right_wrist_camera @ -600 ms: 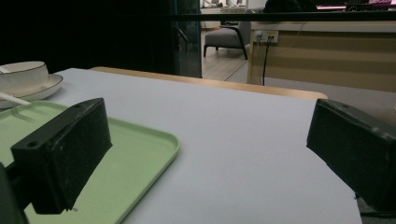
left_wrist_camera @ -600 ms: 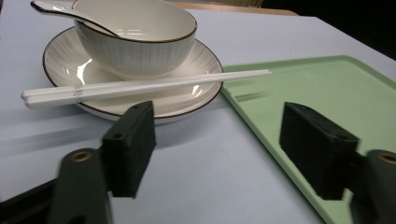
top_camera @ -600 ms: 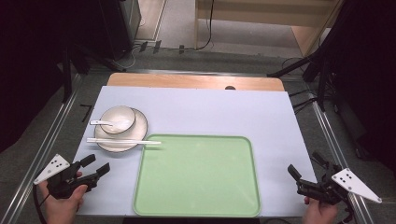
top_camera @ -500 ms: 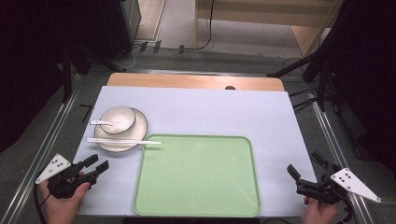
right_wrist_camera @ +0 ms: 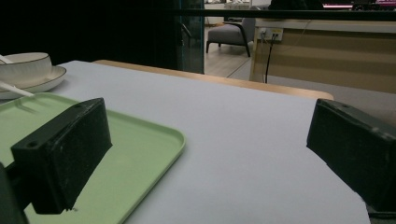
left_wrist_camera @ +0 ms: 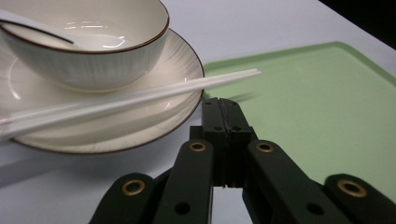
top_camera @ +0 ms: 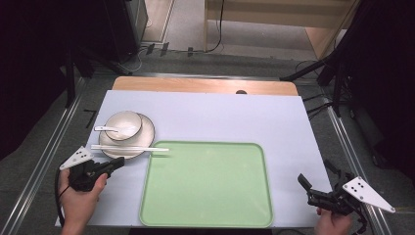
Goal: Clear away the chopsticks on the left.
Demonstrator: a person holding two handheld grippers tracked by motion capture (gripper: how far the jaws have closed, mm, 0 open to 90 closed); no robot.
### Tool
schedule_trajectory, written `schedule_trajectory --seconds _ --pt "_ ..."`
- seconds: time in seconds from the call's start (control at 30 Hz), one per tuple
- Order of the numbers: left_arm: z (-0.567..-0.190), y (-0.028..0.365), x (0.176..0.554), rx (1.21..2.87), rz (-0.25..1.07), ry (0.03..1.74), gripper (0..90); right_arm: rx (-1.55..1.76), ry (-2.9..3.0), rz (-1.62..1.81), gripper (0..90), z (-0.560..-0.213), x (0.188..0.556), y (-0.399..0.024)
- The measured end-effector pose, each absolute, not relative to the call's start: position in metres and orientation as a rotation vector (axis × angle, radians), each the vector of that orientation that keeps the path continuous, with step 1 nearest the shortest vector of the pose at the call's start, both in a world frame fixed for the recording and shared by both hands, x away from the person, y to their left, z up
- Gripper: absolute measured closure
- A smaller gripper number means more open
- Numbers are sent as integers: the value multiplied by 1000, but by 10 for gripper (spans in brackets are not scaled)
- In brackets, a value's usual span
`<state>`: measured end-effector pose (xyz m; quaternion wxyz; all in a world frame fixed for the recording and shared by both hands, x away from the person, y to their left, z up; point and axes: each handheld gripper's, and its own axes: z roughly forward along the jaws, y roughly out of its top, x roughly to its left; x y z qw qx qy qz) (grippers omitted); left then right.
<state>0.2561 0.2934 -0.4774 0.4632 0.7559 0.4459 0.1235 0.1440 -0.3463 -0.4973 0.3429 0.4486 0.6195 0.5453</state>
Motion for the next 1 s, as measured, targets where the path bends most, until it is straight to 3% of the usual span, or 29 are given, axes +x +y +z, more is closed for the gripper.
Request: schedule_trajectory --seconds 0.43,1.0 --pt "-487 266 298 1951 298 1148 900 1175 1620 1414 1 -499 145 -346" --pt "-493 242 316 2035 319 1174 900 1188 1622 1417 1 -501 146 -347"
